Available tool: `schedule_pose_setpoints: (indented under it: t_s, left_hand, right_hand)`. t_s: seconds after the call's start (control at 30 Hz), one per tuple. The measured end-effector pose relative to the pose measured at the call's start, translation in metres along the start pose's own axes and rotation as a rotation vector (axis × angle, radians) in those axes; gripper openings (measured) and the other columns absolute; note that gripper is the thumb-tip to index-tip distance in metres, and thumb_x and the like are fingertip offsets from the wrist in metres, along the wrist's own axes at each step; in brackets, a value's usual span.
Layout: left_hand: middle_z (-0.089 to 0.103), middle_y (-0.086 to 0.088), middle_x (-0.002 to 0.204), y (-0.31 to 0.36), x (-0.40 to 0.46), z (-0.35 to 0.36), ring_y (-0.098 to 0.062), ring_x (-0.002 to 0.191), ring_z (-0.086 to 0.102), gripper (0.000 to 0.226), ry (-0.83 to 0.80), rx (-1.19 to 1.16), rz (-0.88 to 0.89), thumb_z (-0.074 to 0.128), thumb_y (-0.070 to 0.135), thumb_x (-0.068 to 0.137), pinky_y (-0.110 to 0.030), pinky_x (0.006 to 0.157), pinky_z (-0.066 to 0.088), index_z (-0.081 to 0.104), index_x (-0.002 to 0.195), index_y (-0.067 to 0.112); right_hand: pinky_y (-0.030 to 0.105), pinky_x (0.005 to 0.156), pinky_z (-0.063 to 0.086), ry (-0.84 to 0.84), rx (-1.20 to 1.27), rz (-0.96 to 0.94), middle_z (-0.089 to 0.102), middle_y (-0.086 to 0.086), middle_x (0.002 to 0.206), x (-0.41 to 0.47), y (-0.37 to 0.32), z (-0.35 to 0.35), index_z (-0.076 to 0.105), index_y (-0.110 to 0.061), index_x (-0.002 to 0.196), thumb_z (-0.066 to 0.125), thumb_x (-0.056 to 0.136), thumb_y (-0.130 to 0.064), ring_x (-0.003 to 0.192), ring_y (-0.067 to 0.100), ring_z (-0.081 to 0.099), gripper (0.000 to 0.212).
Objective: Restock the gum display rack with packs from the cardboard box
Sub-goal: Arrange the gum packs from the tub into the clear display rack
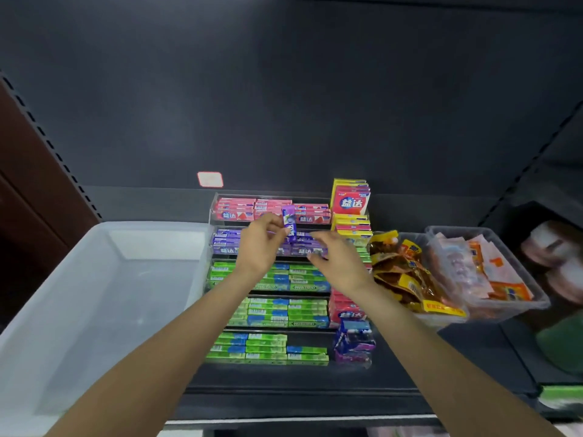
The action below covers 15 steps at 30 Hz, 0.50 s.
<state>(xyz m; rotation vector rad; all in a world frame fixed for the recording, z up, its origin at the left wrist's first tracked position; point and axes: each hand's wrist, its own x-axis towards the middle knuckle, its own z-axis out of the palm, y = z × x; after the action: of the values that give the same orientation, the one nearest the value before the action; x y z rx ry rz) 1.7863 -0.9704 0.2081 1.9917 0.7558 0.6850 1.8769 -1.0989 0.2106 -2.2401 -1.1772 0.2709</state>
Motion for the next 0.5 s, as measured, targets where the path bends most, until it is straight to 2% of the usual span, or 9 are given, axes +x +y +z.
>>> schedule_pose_setpoints:
  t_s: [0.1,0.27,0.37,0.5]
  left_hand:
    - [0.064,-0.002,0.082,-0.008,0.011,-0.008,-0.018,0.079,0.064,0.006,0.052,0.038,0.002,0.062,0.014,0.088,-0.026,0.074,0.051,0.057,0.09,0.016]
    - [0.064,-0.001,0.08,-0.019,0.017,-0.016,-0.016,0.077,0.063,0.006,0.05,0.007,-0.001,0.063,0.014,0.088,-0.023,0.071,0.051,0.057,0.088,0.016]
    - [0.062,0.001,0.078,-0.023,0.018,-0.02,-0.013,0.072,0.061,0.007,0.034,0.004,0.016,0.063,0.014,0.088,-0.01,0.062,0.044,0.056,0.088,0.017]
    - [0.061,0.001,0.081,-0.025,0.02,-0.024,-0.007,0.072,0.057,0.006,-0.008,0.021,0.043,0.063,0.014,0.088,-0.003,0.061,0.042,0.057,0.089,0.015]
  right_hand:
    - [0.028,0.11,0.028,-0.069,-0.159,-0.082,0.038,0.006,0.144,0.013,-0.005,0.012,0.034,-0.011,0.144,0.052,0.095,-0.018,0.134,0.02,0.035,0.052]
    - [0.033,0.111,0.028,-0.117,-0.453,-0.138,0.034,0.006,0.146,0.026,-0.003,0.029,0.027,-0.012,0.146,0.048,0.096,-0.026,0.133,0.023,0.032,0.055]
    - [0.036,0.112,0.026,-0.093,-0.541,-0.132,0.032,0.007,0.143,0.03,-0.003,0.037,0.025,-0.012,0.146,0.048,0.096,-0.027,0.132,0.024,0.033,0.058]
    - [0.038,0.109,0.032,-0.055,-0.567,-0.111,0.035,0.006,0.138,0.034,-0.003,0.043,0.029,-0.011,0.144,0.051,0.093,-0.016,0.127,0.024,0.036,0.056]
